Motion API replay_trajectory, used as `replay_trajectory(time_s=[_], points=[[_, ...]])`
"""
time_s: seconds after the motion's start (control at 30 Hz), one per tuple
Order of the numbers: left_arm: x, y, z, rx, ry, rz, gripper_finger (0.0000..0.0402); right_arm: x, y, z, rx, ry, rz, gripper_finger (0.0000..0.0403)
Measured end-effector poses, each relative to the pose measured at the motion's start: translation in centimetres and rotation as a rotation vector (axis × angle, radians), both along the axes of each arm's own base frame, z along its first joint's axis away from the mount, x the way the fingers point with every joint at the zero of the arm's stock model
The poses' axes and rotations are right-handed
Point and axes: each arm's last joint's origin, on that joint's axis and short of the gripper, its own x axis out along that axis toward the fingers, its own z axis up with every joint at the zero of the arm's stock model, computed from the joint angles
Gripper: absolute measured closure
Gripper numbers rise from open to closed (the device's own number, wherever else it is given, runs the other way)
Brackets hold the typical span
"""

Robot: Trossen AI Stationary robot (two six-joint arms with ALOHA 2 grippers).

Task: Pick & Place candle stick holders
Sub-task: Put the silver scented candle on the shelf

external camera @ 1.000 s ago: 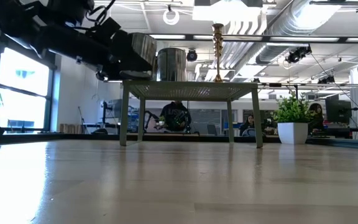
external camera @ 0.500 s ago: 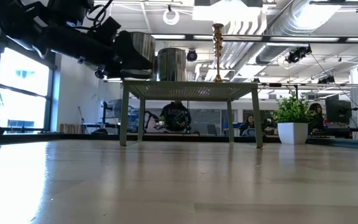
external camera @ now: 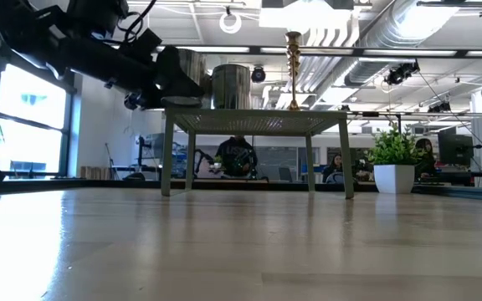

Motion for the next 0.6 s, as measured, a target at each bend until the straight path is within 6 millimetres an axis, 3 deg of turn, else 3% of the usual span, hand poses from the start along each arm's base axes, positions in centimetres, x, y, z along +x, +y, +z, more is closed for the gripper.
replay_trajectory(time_s=[0.23, 0.6], points=[[0.4, 0.8, -0.6, -0.045, -0.026, -0.024, 0.0046, 0.0, 0.0, 0.0, -0.017, -0.005, 0.006, 0.0012], [2.9, 1.1, -0.9, -0.02, 0.03, -0.034, 0.0046, 0.0, 0.0, 0.0, -0.004, -0.001, 0.003, 0.0012]])
